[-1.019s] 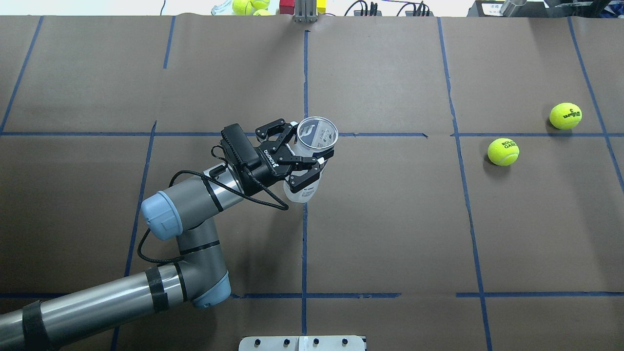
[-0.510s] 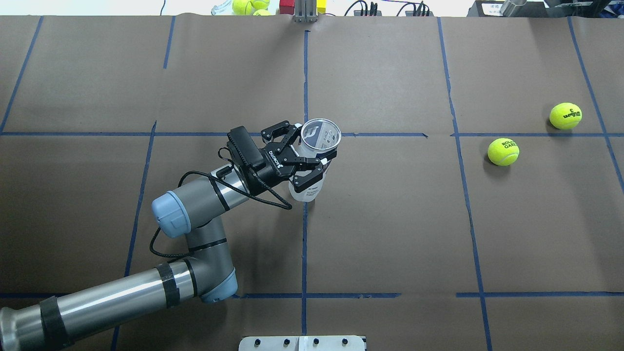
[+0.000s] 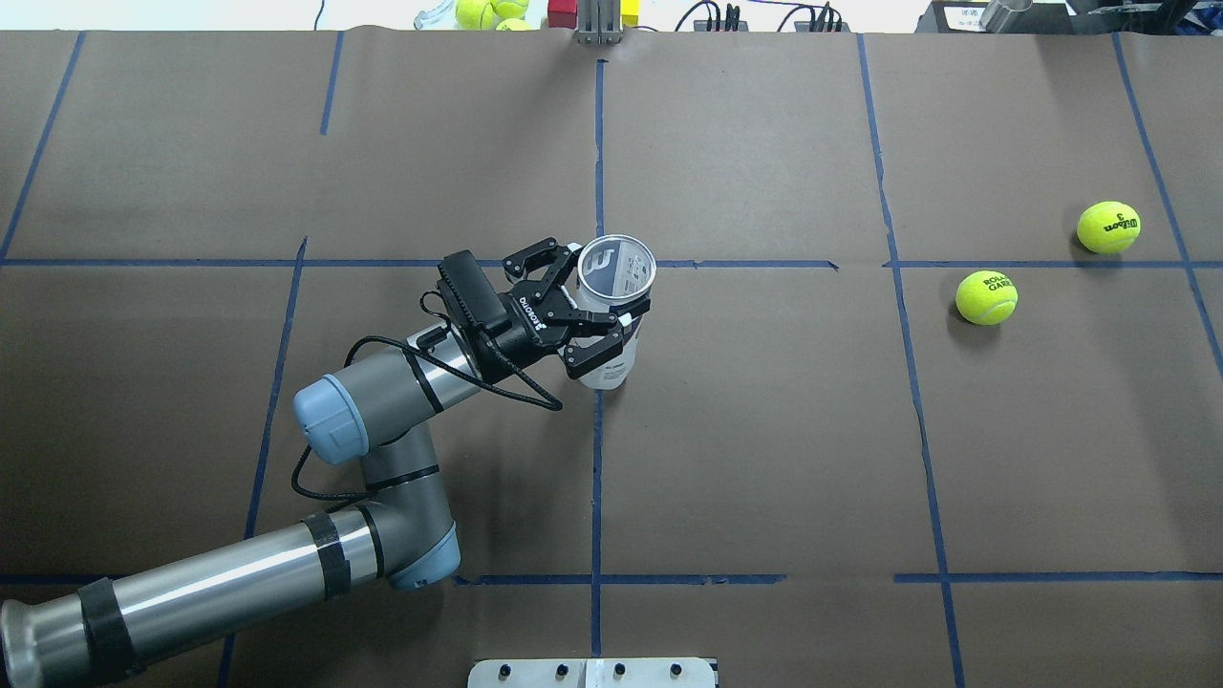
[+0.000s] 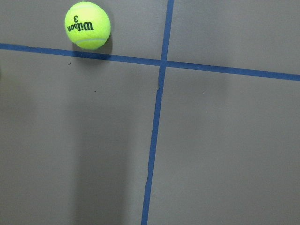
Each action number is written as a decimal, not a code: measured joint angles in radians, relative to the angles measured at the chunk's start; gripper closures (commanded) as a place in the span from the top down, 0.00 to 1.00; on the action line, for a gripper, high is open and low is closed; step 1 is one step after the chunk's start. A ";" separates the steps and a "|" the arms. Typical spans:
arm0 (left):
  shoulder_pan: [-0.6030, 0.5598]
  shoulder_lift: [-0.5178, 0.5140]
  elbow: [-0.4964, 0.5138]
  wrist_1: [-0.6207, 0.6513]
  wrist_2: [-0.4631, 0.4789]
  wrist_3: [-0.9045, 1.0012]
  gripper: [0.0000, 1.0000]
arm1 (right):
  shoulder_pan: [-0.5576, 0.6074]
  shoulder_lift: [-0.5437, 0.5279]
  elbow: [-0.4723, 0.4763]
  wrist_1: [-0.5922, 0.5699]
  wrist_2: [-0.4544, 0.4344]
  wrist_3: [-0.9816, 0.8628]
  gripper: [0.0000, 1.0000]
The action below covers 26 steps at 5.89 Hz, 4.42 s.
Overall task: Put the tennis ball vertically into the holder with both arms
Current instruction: 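Hold the upright tube steady with the left gripper, open end up, then reach the right gripper down and grasp the Wilson tennis ball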
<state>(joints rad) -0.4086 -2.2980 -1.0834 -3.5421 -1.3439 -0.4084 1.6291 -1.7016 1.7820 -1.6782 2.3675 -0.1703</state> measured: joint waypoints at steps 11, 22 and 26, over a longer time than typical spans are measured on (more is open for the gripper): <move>-0.028 0.086 -0.212 0.260 -0.071 0.088 0.77 | 0.000 -0.001 0.002 0.000 0.000 0.001 1.00; 0.001 0.098 -0.196 0.251 -0.066 0.088 0.90 | 0.000 -0.001 0.042 -0.001 0.001 0.003 0.97; 0.004 0.098 -0.196 0.251 -0.063 0.086 0.90 | -0.164 0.053 0.155 0.013 -0.004 0.207 1.00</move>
<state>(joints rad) -0.4050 -2.1997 -1.2793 -3.2915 -1.4072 -0.3221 1.4652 -1.6490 1.9369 -1.6654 2.3634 0.0368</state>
